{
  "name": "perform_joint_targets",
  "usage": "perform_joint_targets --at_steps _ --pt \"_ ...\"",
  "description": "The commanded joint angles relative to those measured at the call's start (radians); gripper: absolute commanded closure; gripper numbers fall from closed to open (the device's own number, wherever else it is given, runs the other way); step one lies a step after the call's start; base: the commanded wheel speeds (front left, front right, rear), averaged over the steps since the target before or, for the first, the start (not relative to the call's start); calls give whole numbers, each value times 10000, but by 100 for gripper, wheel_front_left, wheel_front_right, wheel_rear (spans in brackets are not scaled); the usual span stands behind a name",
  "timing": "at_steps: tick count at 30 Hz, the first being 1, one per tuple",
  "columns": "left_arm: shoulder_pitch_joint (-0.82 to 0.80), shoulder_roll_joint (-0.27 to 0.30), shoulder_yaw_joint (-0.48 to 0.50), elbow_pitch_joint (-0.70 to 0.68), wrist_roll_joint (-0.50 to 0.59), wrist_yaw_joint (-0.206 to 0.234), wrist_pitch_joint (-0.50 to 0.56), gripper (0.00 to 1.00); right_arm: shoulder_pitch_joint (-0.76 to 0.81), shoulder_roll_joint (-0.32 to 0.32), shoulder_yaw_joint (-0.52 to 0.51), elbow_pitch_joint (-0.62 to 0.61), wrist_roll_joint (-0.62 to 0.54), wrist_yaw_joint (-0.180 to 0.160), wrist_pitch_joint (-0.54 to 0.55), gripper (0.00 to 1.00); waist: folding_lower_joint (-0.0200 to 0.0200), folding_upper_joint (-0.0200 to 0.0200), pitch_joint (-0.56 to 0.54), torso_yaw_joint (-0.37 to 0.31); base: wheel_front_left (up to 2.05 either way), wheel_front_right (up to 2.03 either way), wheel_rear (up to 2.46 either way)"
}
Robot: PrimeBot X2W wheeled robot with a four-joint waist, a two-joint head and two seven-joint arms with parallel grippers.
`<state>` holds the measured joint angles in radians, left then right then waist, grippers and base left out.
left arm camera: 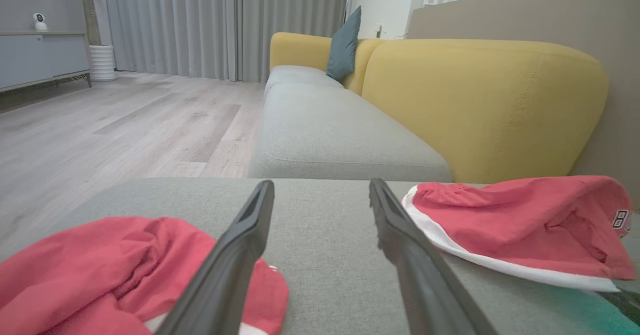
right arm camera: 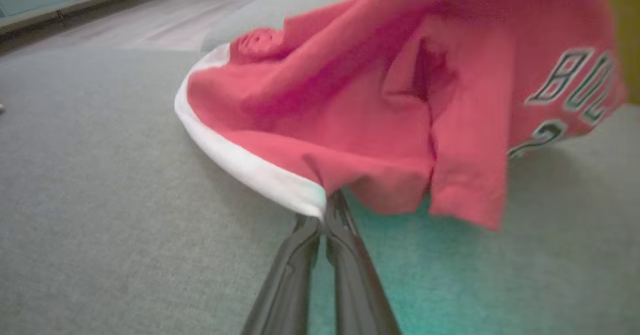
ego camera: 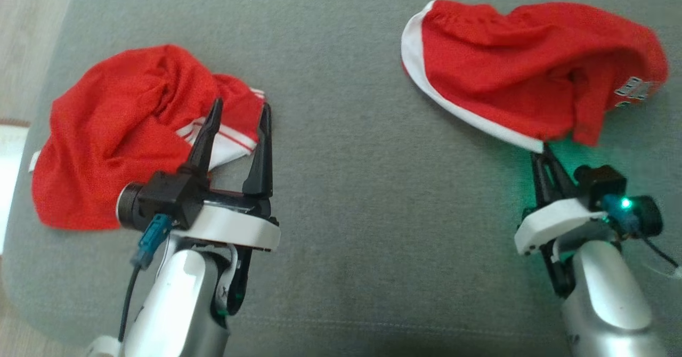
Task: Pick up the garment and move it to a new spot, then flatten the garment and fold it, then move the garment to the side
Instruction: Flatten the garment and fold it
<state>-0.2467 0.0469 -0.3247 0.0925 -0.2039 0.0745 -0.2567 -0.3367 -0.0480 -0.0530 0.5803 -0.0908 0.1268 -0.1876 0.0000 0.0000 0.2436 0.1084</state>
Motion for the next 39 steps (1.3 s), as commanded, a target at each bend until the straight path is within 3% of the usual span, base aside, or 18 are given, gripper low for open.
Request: perform_joint_targets --at_steps 1,9,13,19,23,28,39 --pt "-104 33 293 -331 74 -5 -51 0 -67 -22 118 -576 -47 39 -98 100 0 0 -221 -242 0 0 0" --pt "114 33 126 -361 -28 96 -51 0 622 -99 -168 -3528 -2753 39 1037 100 0 0 -776 -693 0 0 0" --pt "176 33 -24 -382 -160 182 -51 0 1111 -868 -207 -4953 -3384 39 1837 100 0 0 -952 -666 0 0 0" --pt "309 33 -116 -435 -318 292 -51 0 1625 -1946 -390 -6679 -3350 39 3000 100 0 0 -1065 -558 0 0 0" --pt "310 33 -168 -452 -338 291 -51 0 1851 -2136 -128 -6710 -3080 39 3434 100 0 0 -976 -470 0 0 0" --pt "192 33 -242 -401 -266 217 -51 0 1862 -2046 102 -5714 -2782 39 3547 100 0 0 -778 -361 0 0 0" --pt "189 33 -201 -270 -53 81 -51 0 2208 -1221 -1006 -4297 -1989 39 4017 100 0 0 -424 -382 0 0 0"
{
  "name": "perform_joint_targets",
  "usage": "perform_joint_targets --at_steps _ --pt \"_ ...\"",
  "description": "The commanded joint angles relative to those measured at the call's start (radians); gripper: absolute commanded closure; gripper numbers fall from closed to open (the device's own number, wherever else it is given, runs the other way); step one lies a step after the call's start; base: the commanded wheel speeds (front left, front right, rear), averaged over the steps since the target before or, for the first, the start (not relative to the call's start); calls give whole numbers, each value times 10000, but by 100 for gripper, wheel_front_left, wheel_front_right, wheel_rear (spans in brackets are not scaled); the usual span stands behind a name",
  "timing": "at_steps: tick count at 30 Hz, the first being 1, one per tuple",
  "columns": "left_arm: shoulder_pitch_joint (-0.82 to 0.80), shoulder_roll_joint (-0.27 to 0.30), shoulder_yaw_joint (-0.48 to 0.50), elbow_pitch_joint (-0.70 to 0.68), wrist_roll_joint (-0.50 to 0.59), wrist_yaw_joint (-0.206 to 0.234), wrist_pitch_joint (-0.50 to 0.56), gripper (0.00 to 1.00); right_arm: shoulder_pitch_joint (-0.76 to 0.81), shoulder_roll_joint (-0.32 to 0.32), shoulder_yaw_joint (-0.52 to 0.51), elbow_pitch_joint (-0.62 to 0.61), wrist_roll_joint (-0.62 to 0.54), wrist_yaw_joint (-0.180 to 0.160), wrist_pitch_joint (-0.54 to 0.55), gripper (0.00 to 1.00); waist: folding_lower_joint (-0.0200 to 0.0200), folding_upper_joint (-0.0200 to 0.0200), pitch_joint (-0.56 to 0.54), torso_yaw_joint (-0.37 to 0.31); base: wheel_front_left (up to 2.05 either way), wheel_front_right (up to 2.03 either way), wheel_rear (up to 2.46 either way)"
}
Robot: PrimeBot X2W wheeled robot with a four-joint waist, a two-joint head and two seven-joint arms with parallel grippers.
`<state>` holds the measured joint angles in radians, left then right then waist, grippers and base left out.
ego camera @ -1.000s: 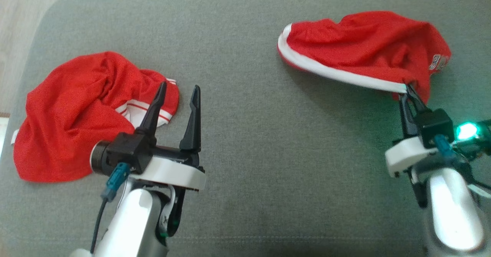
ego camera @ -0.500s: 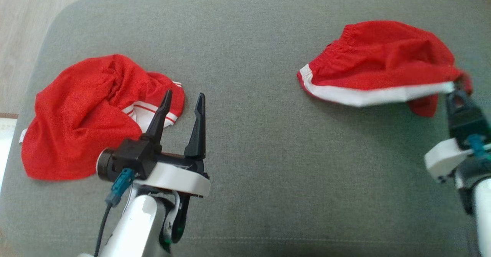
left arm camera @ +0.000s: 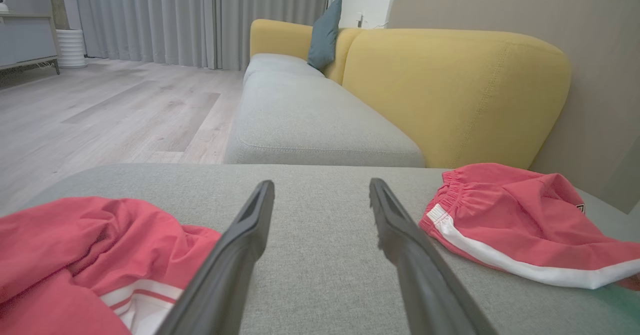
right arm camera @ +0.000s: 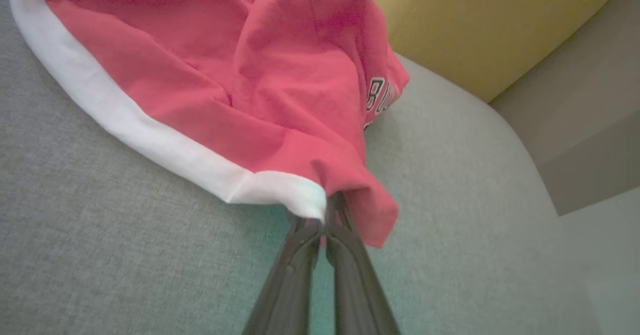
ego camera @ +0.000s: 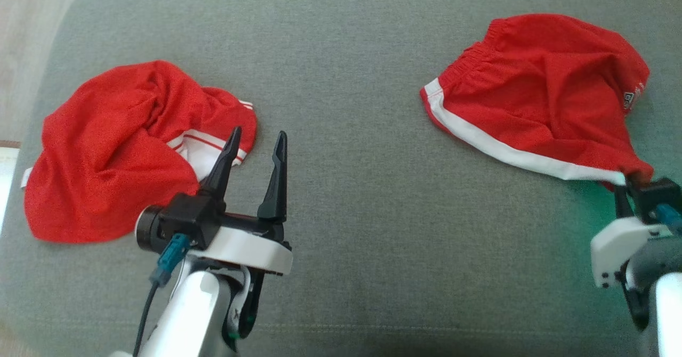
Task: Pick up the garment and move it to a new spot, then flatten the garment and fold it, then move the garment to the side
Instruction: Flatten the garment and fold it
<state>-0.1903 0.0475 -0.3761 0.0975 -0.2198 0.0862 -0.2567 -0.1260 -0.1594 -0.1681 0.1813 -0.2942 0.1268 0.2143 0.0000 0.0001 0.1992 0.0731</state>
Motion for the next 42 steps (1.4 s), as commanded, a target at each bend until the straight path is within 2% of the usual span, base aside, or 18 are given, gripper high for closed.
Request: perform_joint_targets --at_steps 1,3,5,14,17,24,30,36,41,42 --pt "-373 28 333 -318 123 -42 -51 0 159 13 34 -274 177 39 38 100 0 -1 54 -76 0 0 0" --pt "-395 28 364 -303 161 -70 -51 0 229 294 -188 -241 513 39 84 100 0 -1 108 -174 0 0 0" --pt "-428 28 386 -282 202 -108 -51 0 255 457 -362 -317 559 39 -27 0 0 -1 134 -291 0 0 0" --pt "-492 28 468 -281 304 -195 -51 0 113 1058 -1108 -1027 670 39 -706 0 0 -1 -47 -885 0 0 0" --pt "-509 28 498 -332 323 -209 -51 0 7 1084 -1217 -1371 1244 39 -1178 0 0 -1 -84 -1089 0 0 0" --pt "-569 28 543 -392 319 -263 -51 0 52 1090 -653 -1425 2902 39 -2805 0 0 -1 -73 -1480 0 0 0" --pt "-604 28 572 -384 284 -317 -51 0 21 1091 -193 -921 3344 39 -3679 0 0 -1 -92 -1693 0 0 0" --pt "-935 28 338 -210 392 -570 -51 0 -186 1091 16 -689 3462 39 -3976 0 0 -1 52 -1831 0 0 0" --pt "-1864 30 -156 527 825 -1124 -51 0 -365 1091 272 -789 3528 39 -4082 0 0 -1 494 -2065 0 0 0" --pt "-1864 30 -156 527 825 -1124 -51 0 -365 1091 272 -789 3528 39 -4082 0 0 -1 494 -2065 0 0 0"
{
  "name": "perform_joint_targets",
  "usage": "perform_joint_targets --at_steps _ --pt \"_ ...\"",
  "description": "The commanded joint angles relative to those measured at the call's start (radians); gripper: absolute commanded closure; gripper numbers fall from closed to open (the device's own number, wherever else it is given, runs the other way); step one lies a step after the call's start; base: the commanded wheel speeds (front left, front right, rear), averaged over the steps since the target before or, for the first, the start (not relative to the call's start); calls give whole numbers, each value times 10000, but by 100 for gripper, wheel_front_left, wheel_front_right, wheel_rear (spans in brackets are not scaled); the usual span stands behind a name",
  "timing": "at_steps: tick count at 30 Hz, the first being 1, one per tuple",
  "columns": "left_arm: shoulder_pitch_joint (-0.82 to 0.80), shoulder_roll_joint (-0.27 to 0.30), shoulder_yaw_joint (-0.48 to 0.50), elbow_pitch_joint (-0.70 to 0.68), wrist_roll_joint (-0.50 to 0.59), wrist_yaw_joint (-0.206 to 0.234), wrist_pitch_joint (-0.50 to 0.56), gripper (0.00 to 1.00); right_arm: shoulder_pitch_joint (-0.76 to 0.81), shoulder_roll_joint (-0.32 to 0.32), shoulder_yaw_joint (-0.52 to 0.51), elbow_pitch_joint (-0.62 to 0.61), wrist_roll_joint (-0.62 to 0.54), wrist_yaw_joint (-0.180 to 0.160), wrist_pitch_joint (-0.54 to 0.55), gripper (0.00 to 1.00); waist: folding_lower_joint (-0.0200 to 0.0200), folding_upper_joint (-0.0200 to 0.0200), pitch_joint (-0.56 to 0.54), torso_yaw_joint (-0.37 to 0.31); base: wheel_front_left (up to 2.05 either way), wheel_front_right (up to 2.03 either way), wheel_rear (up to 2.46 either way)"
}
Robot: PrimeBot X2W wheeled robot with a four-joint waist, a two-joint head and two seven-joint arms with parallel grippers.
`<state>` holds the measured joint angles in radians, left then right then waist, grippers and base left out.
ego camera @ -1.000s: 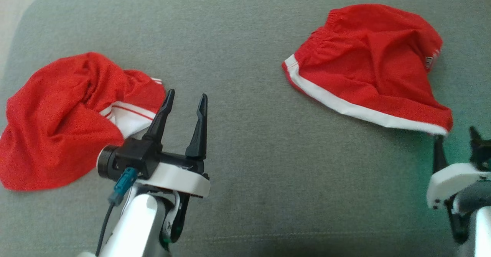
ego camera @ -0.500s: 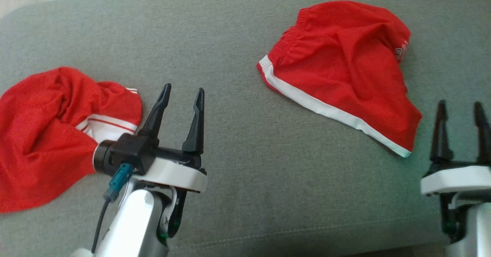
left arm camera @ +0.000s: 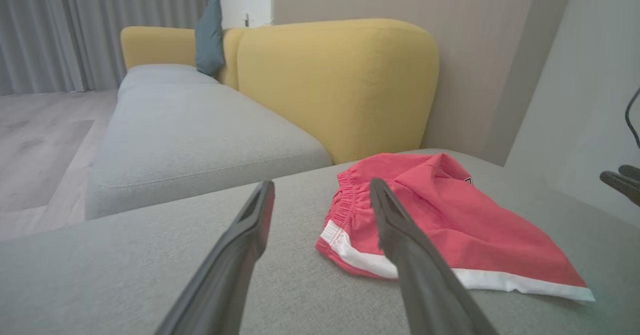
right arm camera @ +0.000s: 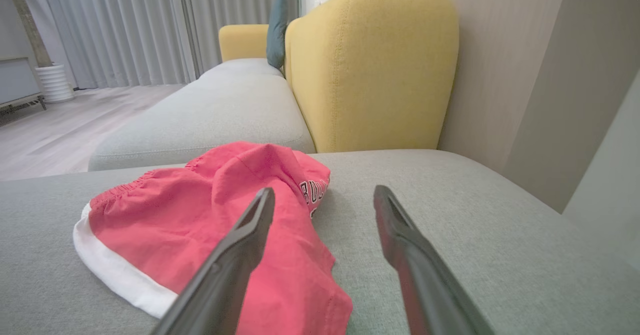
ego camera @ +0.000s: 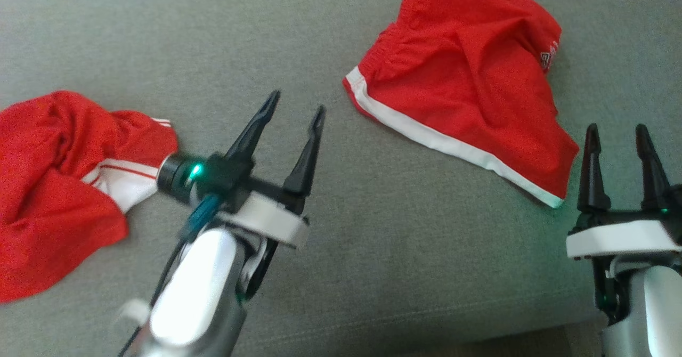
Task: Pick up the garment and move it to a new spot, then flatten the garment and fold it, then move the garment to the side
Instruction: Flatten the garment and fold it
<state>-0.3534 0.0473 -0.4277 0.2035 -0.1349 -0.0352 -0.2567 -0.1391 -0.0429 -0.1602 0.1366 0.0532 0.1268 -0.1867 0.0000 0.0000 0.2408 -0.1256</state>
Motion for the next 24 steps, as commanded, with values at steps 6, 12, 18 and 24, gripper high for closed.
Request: perform_joint_targets --at_steps 6,12,18,24 --pt "-2182 79 -423 1671 637 -474 261 0 -427 -74 414 -349 190 39 -212 0 0 0 680 -632 0 0 0" --pt "-3936 232 -989 3906 1214 -688 829 0 -585 -74 503 -211 409 39 -409 0 0 0 1126 -1149 0 0 0" --pt "-5033 361 -1246 5515 1509 -732 823 0 -686 -74 622 -18 605 39 -582 0 0 0 1391 -1440 0 0 0" --pt "-5633 397 -1345 6587 1596 -633 562 0 -771 -74 785 158 753 39 -680 0 0 0 1503 -1702 0 0 0"
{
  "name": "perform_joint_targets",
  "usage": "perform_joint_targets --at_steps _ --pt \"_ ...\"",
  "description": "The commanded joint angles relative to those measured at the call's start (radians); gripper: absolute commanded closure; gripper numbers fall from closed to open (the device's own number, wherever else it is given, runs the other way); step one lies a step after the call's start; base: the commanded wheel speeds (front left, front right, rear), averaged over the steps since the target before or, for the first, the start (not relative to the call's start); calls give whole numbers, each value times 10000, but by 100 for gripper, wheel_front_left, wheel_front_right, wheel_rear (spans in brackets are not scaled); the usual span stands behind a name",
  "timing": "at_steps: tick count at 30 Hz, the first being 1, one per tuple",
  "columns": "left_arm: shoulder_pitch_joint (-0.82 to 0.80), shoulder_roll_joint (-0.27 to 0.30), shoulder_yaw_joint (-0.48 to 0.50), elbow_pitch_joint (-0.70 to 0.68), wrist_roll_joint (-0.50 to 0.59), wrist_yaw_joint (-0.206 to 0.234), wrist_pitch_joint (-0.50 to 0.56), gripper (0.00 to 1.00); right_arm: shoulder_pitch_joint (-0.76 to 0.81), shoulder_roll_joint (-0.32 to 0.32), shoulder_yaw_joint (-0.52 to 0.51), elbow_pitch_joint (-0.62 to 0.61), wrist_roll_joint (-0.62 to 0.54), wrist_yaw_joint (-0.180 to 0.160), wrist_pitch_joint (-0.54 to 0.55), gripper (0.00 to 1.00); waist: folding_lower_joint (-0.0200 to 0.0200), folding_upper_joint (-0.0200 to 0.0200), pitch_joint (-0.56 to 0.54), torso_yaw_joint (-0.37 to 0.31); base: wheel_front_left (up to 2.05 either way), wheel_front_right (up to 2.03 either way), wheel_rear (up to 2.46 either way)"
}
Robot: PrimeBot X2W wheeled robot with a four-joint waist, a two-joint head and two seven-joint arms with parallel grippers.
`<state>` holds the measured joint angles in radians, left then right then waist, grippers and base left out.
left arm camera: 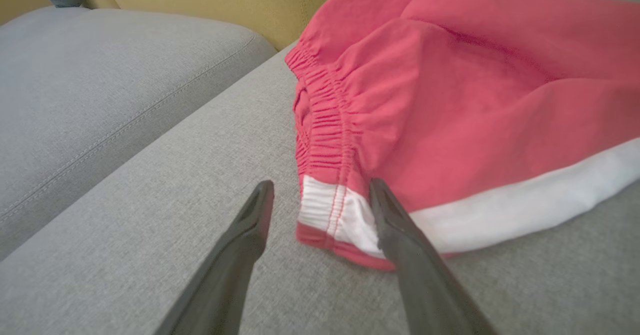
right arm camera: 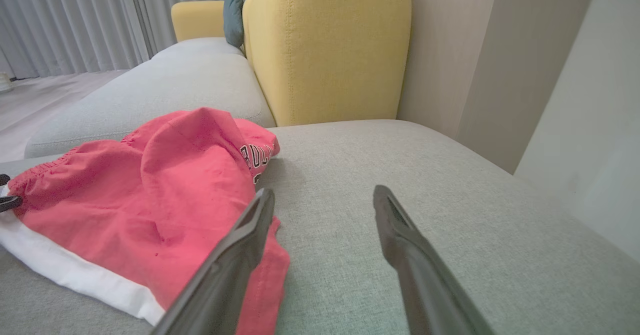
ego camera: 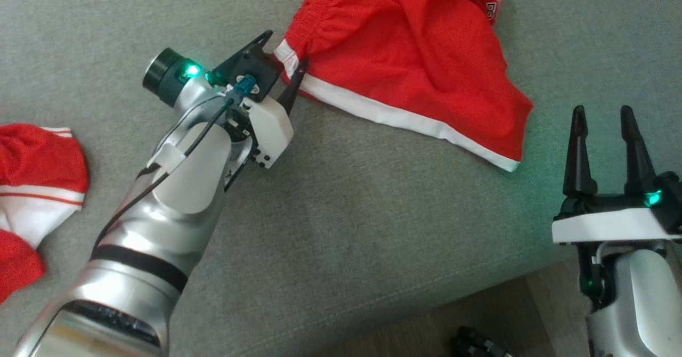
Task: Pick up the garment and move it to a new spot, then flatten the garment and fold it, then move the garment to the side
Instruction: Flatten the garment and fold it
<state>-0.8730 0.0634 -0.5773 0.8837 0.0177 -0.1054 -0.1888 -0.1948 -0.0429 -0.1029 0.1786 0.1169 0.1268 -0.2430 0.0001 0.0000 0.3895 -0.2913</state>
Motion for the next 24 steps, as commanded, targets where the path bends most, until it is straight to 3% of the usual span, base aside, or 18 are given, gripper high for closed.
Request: perform_joint_targets --at_steps 1,7,8,10,11,18,24 --pt "-502 237 129 -71 78 81 -158 0 -217 -74 223 -242 133 39 -127 0 -1 0 22 -85 0 0 0" --pt "-746 200 16 606 27 98 -381 0 -207 -74 176 -149 165 39 -165 0 -1 0 -6 -238 0 0 0" --pt "-771 189 -2 693 11 97 -410 7 -207 -74 165 -134 163 39 -168 0 -1 0 -16 -245 0 0 0" --pt "-798 160 -48 839 -39 79 -470 81 -206 -74 147 -105 150 39 -173 0 -1 0 -45 -243 0 0 0" --pt "-801 145 -61 892 -85 63 -498 100 -203 -74 137 -89 135 39 -175 0 -1 0 -66 -236 0 0 0" --pt "-792 90 16 918 -543 -44 -657 100 -151 -74 233 -11 -83 39 -182 0 -1 0 -311 -96 0 0 0" --pt "-842 118 148 832 -934 -120 -698 100 124 -74 1028 94 -458 39 55 0 -1 0 -535 -22 0 0 0"
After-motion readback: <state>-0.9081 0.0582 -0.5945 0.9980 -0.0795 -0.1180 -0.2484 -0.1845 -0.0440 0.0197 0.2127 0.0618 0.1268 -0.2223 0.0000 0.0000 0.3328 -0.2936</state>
